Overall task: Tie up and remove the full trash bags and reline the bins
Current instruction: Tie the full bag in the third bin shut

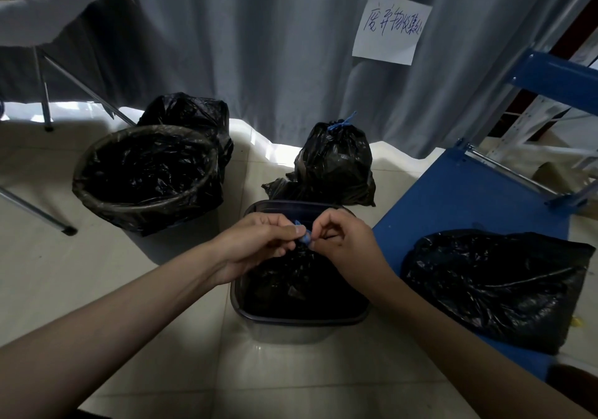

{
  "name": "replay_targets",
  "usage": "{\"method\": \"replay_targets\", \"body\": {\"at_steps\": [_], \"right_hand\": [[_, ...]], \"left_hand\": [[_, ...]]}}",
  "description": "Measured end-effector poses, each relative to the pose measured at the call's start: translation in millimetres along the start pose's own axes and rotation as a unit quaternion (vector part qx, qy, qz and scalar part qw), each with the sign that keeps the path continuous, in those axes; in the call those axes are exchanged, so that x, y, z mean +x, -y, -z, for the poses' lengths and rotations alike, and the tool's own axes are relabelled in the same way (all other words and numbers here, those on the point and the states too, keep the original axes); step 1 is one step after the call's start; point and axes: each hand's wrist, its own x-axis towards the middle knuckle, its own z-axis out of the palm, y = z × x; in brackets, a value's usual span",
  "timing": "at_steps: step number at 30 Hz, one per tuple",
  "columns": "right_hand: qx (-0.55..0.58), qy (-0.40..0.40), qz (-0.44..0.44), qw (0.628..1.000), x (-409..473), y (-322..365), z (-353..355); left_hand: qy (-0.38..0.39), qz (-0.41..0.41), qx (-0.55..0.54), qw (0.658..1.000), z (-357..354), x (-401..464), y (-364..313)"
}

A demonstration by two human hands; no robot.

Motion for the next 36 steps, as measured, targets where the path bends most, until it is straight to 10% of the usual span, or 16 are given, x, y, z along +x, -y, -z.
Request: {"method": "replay_targets", "body": {"at_steps": [14, 36], "right_hand": [[-0.056, -0.080, -0.030, 0.995, -8.7, 4.3, -2.7], [-0.196, 0.072, -0.028, 0.978, -24.4, 1.6, 11.8]], "left_hand": [[-0.038, -0.002, 0.004, 0.999, 0.3, 1.0, 3.7], [-0.134, -0.158, 0.158, 0.966, 10.0, 8.4, 5.4]]}}
